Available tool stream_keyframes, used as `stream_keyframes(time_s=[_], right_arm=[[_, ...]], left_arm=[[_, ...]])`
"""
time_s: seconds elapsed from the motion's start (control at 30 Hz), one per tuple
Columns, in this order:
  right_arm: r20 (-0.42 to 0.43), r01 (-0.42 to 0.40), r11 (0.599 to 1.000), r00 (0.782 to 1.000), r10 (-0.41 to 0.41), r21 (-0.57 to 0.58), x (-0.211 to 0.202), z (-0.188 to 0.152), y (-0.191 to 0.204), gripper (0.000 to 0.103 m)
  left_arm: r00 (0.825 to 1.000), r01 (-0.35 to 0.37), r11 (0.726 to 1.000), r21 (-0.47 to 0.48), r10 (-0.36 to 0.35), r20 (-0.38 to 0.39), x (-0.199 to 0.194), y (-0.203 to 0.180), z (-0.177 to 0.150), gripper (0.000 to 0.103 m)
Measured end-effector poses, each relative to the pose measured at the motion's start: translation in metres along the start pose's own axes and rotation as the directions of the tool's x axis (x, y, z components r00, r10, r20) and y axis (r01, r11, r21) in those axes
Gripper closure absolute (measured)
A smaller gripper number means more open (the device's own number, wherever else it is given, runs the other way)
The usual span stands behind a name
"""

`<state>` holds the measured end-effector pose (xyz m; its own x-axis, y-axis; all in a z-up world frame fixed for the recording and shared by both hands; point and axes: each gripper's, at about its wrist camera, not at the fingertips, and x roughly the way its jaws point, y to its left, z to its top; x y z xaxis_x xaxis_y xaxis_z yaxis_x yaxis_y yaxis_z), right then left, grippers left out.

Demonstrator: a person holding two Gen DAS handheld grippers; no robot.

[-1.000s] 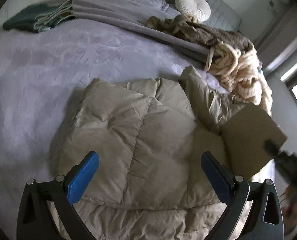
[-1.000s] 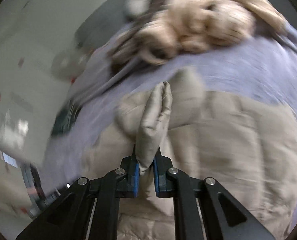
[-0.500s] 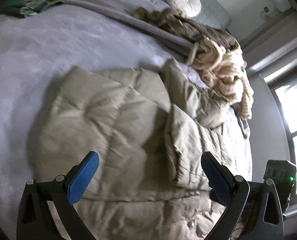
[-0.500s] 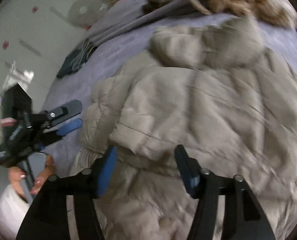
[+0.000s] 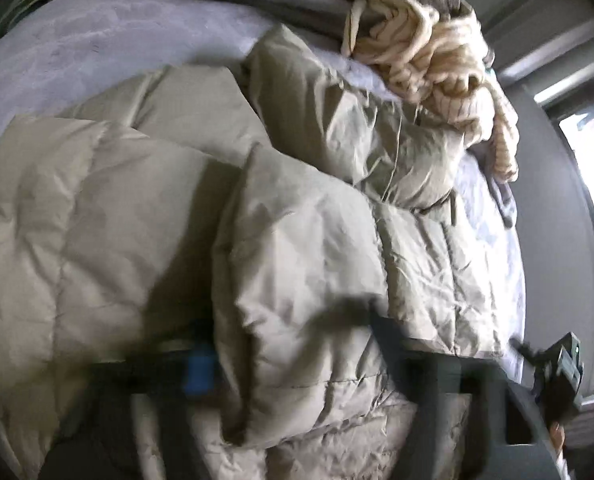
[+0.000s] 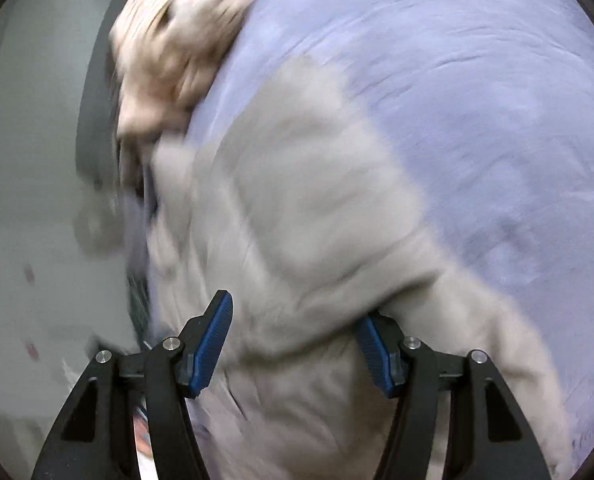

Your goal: Fold large clothes

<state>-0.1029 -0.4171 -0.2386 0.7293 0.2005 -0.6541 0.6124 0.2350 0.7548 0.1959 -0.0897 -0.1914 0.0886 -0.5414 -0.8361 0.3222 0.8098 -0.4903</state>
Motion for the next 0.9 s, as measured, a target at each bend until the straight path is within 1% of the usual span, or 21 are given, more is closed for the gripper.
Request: stream_keyframes(time_s=[0.03,0.07,0.1,0.13,0.17,0.23,0.27,0.3,0.33,0.43,0.5,0.53,0.57,0.6,0.63,0.67,0.7,0.73,0.8,0.83,0.9], right_arm=[[0.018,-0.019,0.999,1.0,0.018,0.04,-0.004,0.006,-0.007,0.04],[0.029,-0.04,0.996,0.999,0.038,0.08,-0.008,0.013,-0.014,0.047],[0.036,-0.037,0.994,0.999,0.034,0.1,-0.008,0.018,-0.017,0.082],[0.034,-0.018,0.995,0.999,0.015,0.095,-0.006,0.021,-0.015,0.096],[0.032,-0.009,0.998,0.999,0.007,0.064,-0.005,0.023,-0.011,0.096],[0.012,-0.013,0.999,1.0,0.014,-0.043,-0.003,0.022,0.006,0.096],[0.004,-0.007,0.996,1.0,0.007,-0.087,0.006,0.021,0.014,0.096],[-0.011,0.009,0.991,1.0,-0.011,-0.135,0.012,0.018,0.021,0.096],[-0.024,0.035,0.984,0.999,-0.04,-0.173,0.018,0.016,0.024,0.096],[-0.033,0.122,0.965,0.991,-0.133,-0.233,0.038,0.009,0.02,0.096],[-0.039,0.127,0.97,0.99,-0.138,-0.207,0.044,0.008,0.01,0.096],[-0.038,0.124,0.973,0.99,-0.134,-0.195,0.043,0.008,0.006,0.096],[-0.037,0.13,0.972,0.99,-0.139,-0.194,0.04,0.007,0.006,0.096],[-0.036,0.149,0.966,0.986,-0.161,-0.212,0.036,0.006,0.01,0.092],[-0.044,0.174,0.955,0.981,-0.189,-0.24,0.032,0.005,0.015,0.086],[-0.051,0.196,0.944,0.975,-0.217,-0.267,0.032,0.004,0.022,0.084],[-0.05,0.227,0.923,0.966,-0.254,-0.31,0.026,0.0,0.029,0.082],[-0.039,0.245,0.906,0.961,-0.275,-0.346,0.019,-0.003,0.034,0.082],[-0.001,0.268,0.863,0.955,-0.297,-0.429,-0.002,-0.012,0.043,0.082],[0.03,0.273,0.85,0.956,-0.291,-0.452,-0.01,-0.015,0.047,0.082],[0.099,0.294,0.83,0.954,-0.282,-0.474,-0.024,-0.014,0.055,0.082]], left_arm=[[1.0,0.011,1.0,0.003,-0.011,-0.005,0.0,-0.001,0.0,0.088],[1.0,0.013,1.0,0.005,-0.013,0.008,-0.004,0.0,-0.001,0.088],[0.999,0.003,1.0,0.024,-0.004,0.046,-0.014,-0.002,-0.004,0.09],[0.998,-0.004,0.999,0.039,0.002,0.066,-0.019,-0.001,-0.006,0.09],[0.995,-0.027,0.998,0.056,0.021,0.092,-0.028,0.0,-0.011,0.09],[0.992,-0.071,0.995,0.072,0.062,0.111,-0.036,0.01,-0.019,0.09],[0.991,-0.088,0.994,0.071,0.08,0.109,-0.036,0.016,-0.022,0.09],[0.99,-0.111,0.992,0.064,0.105,0.092,-0.032,0.025,-0.026,0.09],[0.99,-0.119,0.991,0.058,0.114,0.08,-0.028,0.031,-0.027,0.09],[0.989,-0.131,0.988,0.077,0.125,0.085,-0.018,0.038,-0.028,0.09],[0.986,-0.151,0.986,0.076,0.144,0.089,-0.017,0.035,-0.029,0.089],[0.982,-0.17,0.982,0.077,0.163,0.094,-0.019,0.034,-0.029,0.084],[0.974,-0.21,0.974,0.081,0.2,0.109,-0.024,0.033,-0.03,0.078],[0.963,-0.249,0.965,0.082,0.237,0.131,-0.029,0.032,-0.03,0.066],[0.951,-0.283,0.956,0.082,0.268,0.154,-0.035,0.032,-0.03,0.05],[0.933,-0.325,0.942,0.08,0.306,0.19,-0.045,0.033,-0.031,0.046],[0.921,-0.346,0.935,0.076,0.324,0.217,-0.054,0.035,-0.032,0.046],[0.917,-0.353,0.933,0.074,0.329,0.227,-0.06,0.037,-0.03,0.046],[0.918,-0.344,0.937,0.061,0.321,0.234,-0.07,0.041,-0.025,0.047],[0.919,-0.328,0.943,0.053,0.305,0.249,-0.077,0.041,-0.022,0.054],[0.925,-0.296,0.953,0.061,0.27,0.266,-0.084,0.037,-0.015,0.064]])
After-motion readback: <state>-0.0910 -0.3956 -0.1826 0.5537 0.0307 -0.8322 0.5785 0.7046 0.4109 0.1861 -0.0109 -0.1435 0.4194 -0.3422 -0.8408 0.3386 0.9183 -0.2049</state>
